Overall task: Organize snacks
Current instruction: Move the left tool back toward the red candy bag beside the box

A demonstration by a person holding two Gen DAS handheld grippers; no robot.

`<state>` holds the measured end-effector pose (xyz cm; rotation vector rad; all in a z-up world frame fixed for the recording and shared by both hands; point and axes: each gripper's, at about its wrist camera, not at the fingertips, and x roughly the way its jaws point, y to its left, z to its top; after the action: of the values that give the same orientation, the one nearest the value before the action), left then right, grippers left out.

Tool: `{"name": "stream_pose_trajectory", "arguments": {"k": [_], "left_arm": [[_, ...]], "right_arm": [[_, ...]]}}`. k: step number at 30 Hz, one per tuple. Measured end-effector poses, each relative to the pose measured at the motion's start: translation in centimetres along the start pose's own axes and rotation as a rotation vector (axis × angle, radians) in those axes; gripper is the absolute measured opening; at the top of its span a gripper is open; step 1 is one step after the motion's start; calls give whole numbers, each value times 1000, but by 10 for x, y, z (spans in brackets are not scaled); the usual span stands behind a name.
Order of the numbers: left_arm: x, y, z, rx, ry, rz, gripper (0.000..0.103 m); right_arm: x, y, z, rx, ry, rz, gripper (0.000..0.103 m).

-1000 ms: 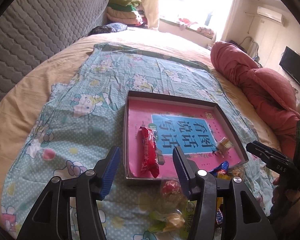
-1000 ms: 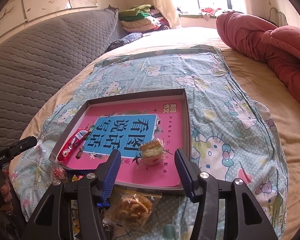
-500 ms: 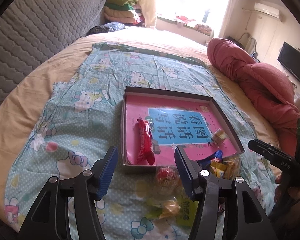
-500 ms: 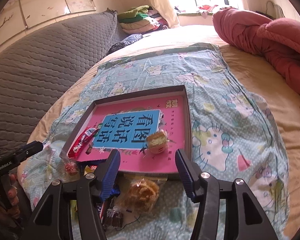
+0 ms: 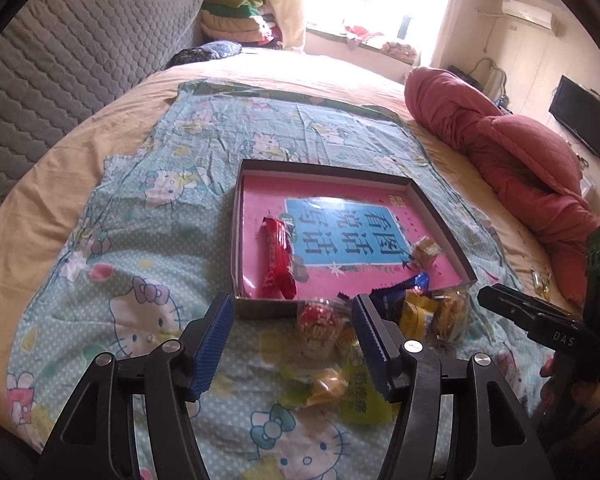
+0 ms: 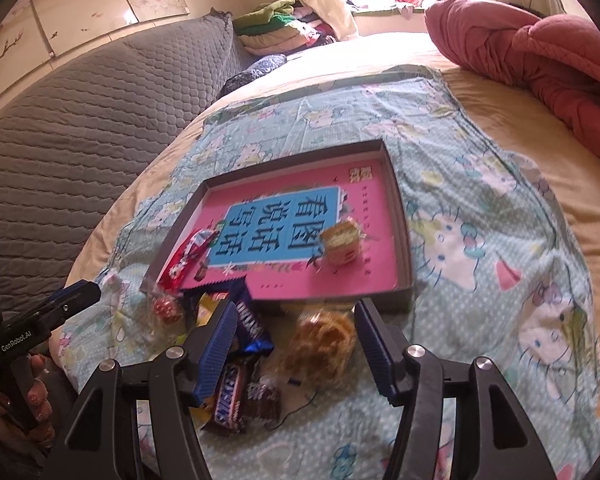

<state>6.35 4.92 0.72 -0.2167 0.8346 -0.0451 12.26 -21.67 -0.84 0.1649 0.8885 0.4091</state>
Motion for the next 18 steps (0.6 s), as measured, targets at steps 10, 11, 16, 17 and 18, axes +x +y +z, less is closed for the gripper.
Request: {"name": "stream_pose_trajectory", "arguments": {"k": [10,11,16,17,18], "left_arm": [[-2,-4,-13,14,33,-18,65],[-1,-4,-14,12,34,-18,65],[4,-2,-17,-3,47,-30,65],[6,-3,-18,-2,51,-33,65],[9,-3,-19,-1,58,-34,65]], "right_arm": [[1,11,-12,-27,27,-12,61],[1,11,-13,-26,31,-15,61],[3,11,-18,-27,51,-36,61],[3,12,-19,-27,54,-38,61],[4,12,-20,-30,57,-41,61]]}}
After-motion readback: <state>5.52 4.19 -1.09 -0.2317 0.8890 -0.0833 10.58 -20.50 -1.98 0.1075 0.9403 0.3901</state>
